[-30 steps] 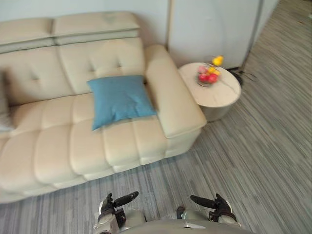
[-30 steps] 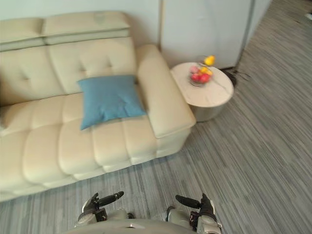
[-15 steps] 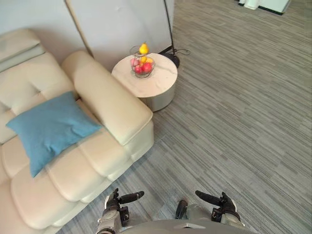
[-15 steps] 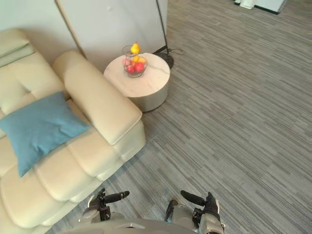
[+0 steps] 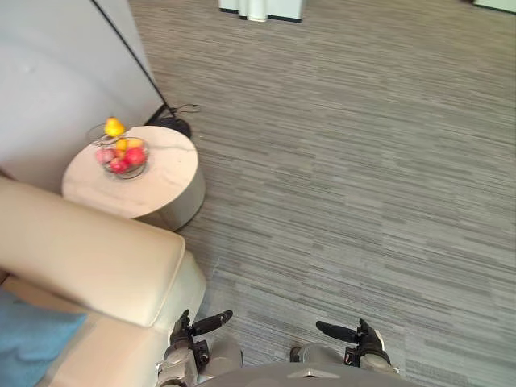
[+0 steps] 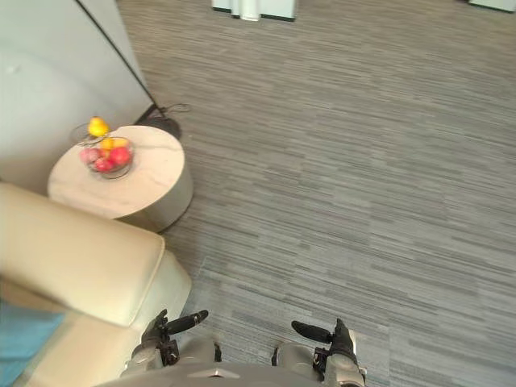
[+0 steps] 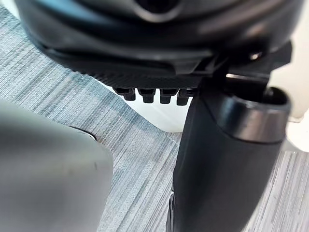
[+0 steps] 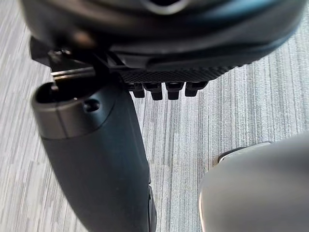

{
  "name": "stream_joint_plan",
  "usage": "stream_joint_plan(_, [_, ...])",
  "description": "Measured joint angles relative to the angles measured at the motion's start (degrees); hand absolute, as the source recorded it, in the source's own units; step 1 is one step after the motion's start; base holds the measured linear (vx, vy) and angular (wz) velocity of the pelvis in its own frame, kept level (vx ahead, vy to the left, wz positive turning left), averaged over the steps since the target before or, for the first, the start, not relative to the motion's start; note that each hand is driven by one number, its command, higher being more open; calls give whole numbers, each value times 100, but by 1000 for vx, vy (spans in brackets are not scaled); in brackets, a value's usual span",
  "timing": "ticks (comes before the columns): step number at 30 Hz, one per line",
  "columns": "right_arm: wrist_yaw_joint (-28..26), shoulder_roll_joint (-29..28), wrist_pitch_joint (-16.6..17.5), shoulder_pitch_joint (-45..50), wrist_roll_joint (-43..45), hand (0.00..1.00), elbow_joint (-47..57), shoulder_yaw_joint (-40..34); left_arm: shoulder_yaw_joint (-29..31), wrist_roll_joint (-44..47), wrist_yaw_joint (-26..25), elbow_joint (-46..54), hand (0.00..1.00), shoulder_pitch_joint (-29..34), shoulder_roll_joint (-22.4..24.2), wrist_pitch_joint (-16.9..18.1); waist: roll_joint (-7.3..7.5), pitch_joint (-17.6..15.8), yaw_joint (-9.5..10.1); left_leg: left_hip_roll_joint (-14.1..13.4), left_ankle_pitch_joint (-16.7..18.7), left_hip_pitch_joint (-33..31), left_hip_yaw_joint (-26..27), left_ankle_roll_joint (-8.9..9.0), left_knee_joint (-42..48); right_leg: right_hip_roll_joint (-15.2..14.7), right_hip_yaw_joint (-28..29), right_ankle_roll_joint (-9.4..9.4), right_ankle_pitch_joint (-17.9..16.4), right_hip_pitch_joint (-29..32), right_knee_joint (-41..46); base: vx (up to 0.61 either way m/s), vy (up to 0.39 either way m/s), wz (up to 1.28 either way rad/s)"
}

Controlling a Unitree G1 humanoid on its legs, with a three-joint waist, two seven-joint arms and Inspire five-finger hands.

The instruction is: Pick up cushions and gather them together orderly.

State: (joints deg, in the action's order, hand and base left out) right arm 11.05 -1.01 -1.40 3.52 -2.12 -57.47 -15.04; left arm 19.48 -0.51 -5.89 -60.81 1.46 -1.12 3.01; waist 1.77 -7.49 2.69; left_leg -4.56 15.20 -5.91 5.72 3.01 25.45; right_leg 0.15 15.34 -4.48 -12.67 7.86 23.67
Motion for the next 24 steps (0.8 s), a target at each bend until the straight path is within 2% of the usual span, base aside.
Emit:
stream_joint_plan(3, [-52,39,8,-25,2,100,-26,60,-1,0,0,-84,100,-14,0,-2,9,8,-3,-19,16,300,497,-28,-216,-5,234,-106,96,36,-71,55,87,-86])
stream_joint_plan(4, [-63,82,9,-38,-4,100,-33,97,-2,-1,-2,-93,100,-9,28,-6,-86,11,0,-111,29,389,744,-56,-387,-58,-90,-63,189,136,-93,8,3,-113])
stream_joint_plan(5, [-73,126,3,-74,-6,100,-37,105,-1,8,-19,-60,100,-5,53,-19,-93,29,47,-195,-12,535,1112,-88,-588,-330,-1097,87,192,286,85,7,-15,-117])
stream_joint_plan(7, [-84,125,0,-99,-6,100,-22,106,-39,4,-32,-22,100,8,65,-63,-136,28,42,-242,-56,757,1448,-26,-761,-762,-2334,200,137,298,144,42,-55,-114])
stream_joint_plan(8, [-82,149,3,-56,-8,100,33,98,-107,7,-31,-28,100,52,101,-72,-195,86,16,-322,-92,944,1721,37,-900,-1074,-3183,211,215,211,152,90,-96,-97])
stream_joint_plan(10, [-77,161,34,-34,-6,100,57,70,-189,4,-19,-45,100,53,100,-80,-211,82,-17,-363,-163,1076,1756,110,-987,-973,-3142,207,247,197,142,109,-150,-73])
stream_joint_plan(13, [-22,129,43,-20,11,100,51,-180,-358,-2,24,-47,100,5,106,-103,-247,91,-23,-459,-491,1170,1720,169,-926,-773,-2899,367,151,206,167,96,-267,-56])
stream_joint_plan(15, [-11,163,45,-14,25,100,57,-172,-345,-5,27,14,100,-58,179,-105,-316,71,-70,-773,-523,894,1609,193,-20,-578,-2792,491,75,102,122,41,-261,-31])
stream_joint_plan(16, [-10,180,47,-9,55,100,61,-160,-332,-5,35,64,100,-58,191,-108,-353,50,-69,-967,-568,654,1438,122,694,-460,-2739,556,35,22,115,22,-241,-48])
stream_joint_plan(17, [-3,211,48,-7,100,100,82,-157,-330,-6,34,140,100,-25,204,-106,-394,-9,-49,-1191,-752,349,1182,-139,1584,-279,-2588,642,-12,-99,103,17,-177,-71])
stream_joint_plan(18, [17,224,48,-4,153,100,92,-141,-331,-5,30,178,100,41,195,-101,-430,-24,-15,-1293,-765,103,961,-226,2159,-152,-2430,753,-73,-176,109,49,-177,-111])
stream_joint_plan(19, [54,238,54,0,226,100,124,-126,-284,25,14,274,100,99,191,-100,-466,-42,1,-1260,-426,-210,639,-140,2677,-1,-2175,839,-161,-248,107,82,-98,-123])
stream_joint_plan(20, [76,226,50,35,228,100,123,-129,-283,35,9,364,100,133,229,-91,-428,-69,6,-1117,-243,-397,518,-86,2631,50,-1966,856,-173,-301,94,100,-64,-105])
stream_joint_plan(21, [81,219,42,48,254,100,133,-143,-287,36,7,393,100,140,238,-85,-420,-70,10,-1054,-202,-454,503,-66,2542,61,-1895,864,-177,-312,87,136,-10,-106])
stream_joint_plan(22, [96,211,33,53,311,100,150,-149,-285,38,15,477,100,173,251,-49,-406,-86,19,-846,-98,-656,408,-81,2163,125,-1615,900,-200,-345,68,140,14,-87])
stream_joint_plan(23, [97,211,32,54,351,100,152,-149,-278,41,12,503,100,172,255,-44,-406,-97,20,-760,-96,-741,343,-81,1985,157,-1496,916,-209,-360,56,207,53,-112])
stream_joint_plan(24, [115,211,28,56,419,100,152,-148,-257,47,11,550,100,172,265,-47,-400,-113,29,-513,-99,-908,89,-76,1557,189,-1278,939,-232,-393,30,294,141,-114])
